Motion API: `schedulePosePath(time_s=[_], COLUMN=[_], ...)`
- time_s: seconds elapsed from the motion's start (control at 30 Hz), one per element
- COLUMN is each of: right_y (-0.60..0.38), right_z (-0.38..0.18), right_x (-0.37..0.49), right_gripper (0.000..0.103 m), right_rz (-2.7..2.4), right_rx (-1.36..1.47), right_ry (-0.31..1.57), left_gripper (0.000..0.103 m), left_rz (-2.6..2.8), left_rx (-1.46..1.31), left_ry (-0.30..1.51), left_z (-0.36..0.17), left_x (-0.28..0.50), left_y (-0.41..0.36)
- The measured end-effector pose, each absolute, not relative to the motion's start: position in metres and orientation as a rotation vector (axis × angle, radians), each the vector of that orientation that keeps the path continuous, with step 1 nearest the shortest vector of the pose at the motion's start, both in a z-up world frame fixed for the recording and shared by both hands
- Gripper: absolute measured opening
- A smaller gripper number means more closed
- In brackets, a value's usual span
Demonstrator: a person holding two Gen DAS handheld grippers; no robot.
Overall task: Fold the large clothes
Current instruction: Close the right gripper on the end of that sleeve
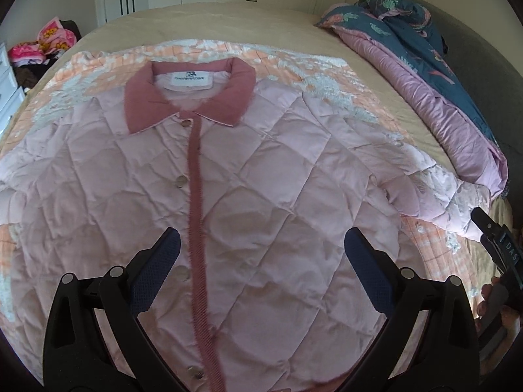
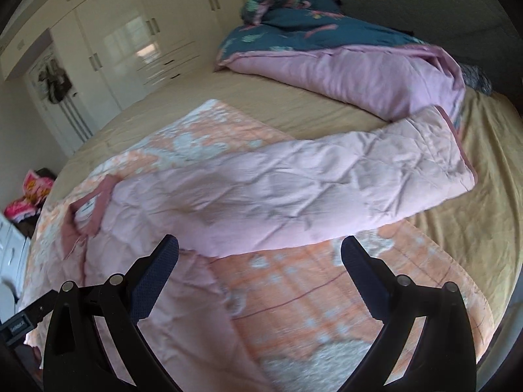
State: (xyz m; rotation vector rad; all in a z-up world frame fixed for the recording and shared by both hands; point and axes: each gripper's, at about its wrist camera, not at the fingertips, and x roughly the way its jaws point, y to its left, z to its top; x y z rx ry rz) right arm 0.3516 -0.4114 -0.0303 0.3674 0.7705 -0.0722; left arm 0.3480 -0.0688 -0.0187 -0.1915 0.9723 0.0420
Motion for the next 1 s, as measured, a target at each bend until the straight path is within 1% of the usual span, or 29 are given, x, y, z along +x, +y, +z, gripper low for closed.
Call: schedulePosePath(time_s=[0.57,0.73,0.87,1.0], right_y=[-0.506,-0.528,-0.537,-0.555], right_z=[-0.101,-0.113,-0.116,-0.128], right_x=[0.384,0.398,0.414,0.427], right_gripper=[0.099,0.099,0.099,0.099], right_rz=[-0.239,-0.279,-0.309,-0.319], right_rx=[0.625,0.691,0.684,0.766], right_ry=[0.892,0.884,0.871,0.848], left_gripper=[0.094,0.094,0.094,0.094], left_rz=[0.041,0.046,0.066,0.078], left_rx=[-0.228,-0.243,-0.223,-0.226], left_ry=[1.008,1.013,1.003,0.998], left_z=[-0.046,-0.05,-0.049,-0.047], left_x=[0.387,0.398,0.405,0.408], left_y=[-0.082,-0.076,-0.074,-0.068])
